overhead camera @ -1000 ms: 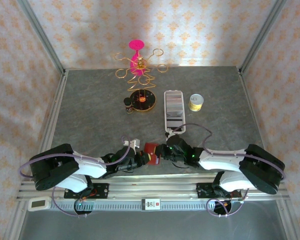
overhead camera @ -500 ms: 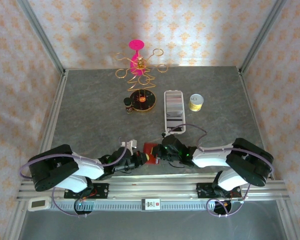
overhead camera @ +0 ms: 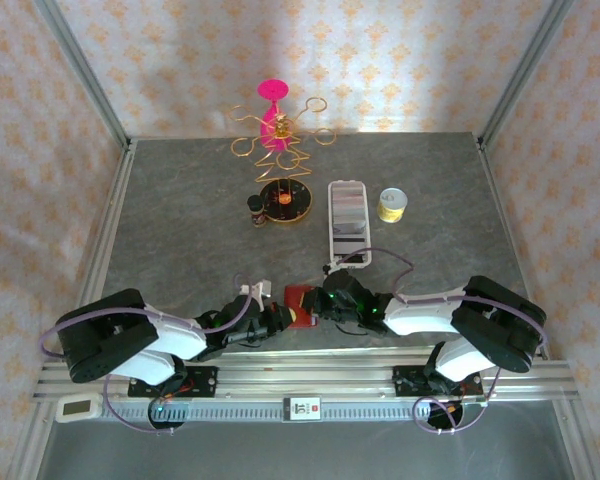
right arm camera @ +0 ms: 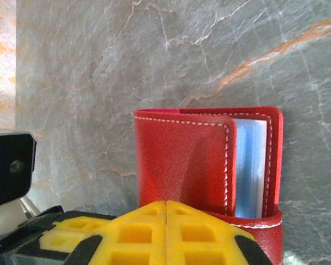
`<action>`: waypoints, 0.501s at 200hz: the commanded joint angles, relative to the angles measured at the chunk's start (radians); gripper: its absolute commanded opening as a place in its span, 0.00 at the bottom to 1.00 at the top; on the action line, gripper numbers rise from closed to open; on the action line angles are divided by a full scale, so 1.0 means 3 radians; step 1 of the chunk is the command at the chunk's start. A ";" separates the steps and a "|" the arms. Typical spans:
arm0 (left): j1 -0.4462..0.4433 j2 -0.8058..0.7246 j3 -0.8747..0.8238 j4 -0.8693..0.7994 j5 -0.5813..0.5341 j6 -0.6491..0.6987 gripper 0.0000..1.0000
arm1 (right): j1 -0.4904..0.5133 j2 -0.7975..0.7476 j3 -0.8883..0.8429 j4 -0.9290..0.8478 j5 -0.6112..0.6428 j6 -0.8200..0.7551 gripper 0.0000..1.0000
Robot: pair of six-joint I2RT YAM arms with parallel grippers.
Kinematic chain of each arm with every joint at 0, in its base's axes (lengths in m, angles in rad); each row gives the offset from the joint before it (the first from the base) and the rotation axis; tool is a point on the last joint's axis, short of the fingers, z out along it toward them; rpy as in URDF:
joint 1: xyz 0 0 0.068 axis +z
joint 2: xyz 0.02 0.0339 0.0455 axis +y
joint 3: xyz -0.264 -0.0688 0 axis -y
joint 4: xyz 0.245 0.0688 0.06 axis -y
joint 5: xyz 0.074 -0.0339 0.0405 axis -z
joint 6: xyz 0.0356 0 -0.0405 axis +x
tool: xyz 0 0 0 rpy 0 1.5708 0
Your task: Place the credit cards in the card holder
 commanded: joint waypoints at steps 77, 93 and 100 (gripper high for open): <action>0.0021 -0.0008 -0.0011 -0.0046 0.0046 0.0014 0.00 | 0.0081 0.0264 0.0182 -0.0325 0.0212 -0.0118 0.00; 0.0018 -0.0071 -0.0019 -0.0103 0.0008 0.0023 0.00 | 0.0113 0.0290 0.0171 -0.0429 0.0263 -0.0126 0.00; 0.0020 -0.0100 -0.0019 -0.0135 -0.0017 0.0030 0.00 | 0.0137 0.0293 0.0155 -0.0447 0.0279 -0.0121 0.00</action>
